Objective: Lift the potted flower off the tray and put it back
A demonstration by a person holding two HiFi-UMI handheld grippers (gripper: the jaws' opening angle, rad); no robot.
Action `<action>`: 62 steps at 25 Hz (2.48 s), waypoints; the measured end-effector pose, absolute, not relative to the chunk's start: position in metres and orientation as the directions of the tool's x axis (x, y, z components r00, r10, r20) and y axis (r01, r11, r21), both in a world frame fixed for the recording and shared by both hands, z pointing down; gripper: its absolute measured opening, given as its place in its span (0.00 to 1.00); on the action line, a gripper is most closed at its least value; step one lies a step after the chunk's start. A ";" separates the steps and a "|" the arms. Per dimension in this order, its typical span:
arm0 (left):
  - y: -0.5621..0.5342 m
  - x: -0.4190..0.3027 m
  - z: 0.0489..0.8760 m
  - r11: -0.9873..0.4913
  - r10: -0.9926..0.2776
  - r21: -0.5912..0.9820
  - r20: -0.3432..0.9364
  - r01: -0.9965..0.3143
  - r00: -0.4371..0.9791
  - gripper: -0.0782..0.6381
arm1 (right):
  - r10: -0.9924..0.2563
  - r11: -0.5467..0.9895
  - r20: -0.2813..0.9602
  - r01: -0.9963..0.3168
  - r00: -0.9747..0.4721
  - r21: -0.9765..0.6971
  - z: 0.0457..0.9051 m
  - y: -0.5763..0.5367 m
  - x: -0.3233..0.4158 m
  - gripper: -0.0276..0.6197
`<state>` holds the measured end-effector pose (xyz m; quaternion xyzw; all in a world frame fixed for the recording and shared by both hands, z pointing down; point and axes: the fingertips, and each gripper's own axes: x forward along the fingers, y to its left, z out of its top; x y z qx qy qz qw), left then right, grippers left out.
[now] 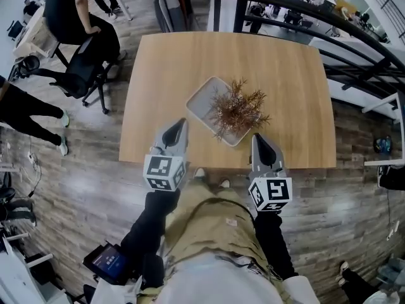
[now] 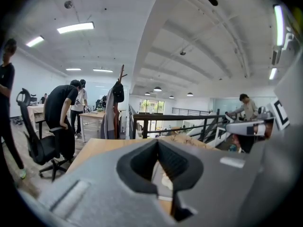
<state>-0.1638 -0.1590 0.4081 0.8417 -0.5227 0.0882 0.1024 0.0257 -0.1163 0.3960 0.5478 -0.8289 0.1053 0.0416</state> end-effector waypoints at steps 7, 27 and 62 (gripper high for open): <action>-0.156 -0.158 0.443 -0.428 -0.861 0.060 0.278 -0.902 0.427 0.11 | -0.897 0.374 0.208 -0.920 -0.390 -0.116 0.434 -0.110 0.033 0.05; -0.175 -0.145 0.596 -0.467 -0.838 0.027 0.308 -0.884 0.451 0.11 | -0.833 0.448 0.348 -0.893 -0.431 -0.033 0.649 -0.158 0.007 0.16; -0.213 -0.120 0.652 -0.467 -0.822 0.032 0.354 -0.884 0.447 0.11 | -0.752 0.405 0.551 -0.913 -0.362 -0.047 0.739 -0.249 -0.009 0.88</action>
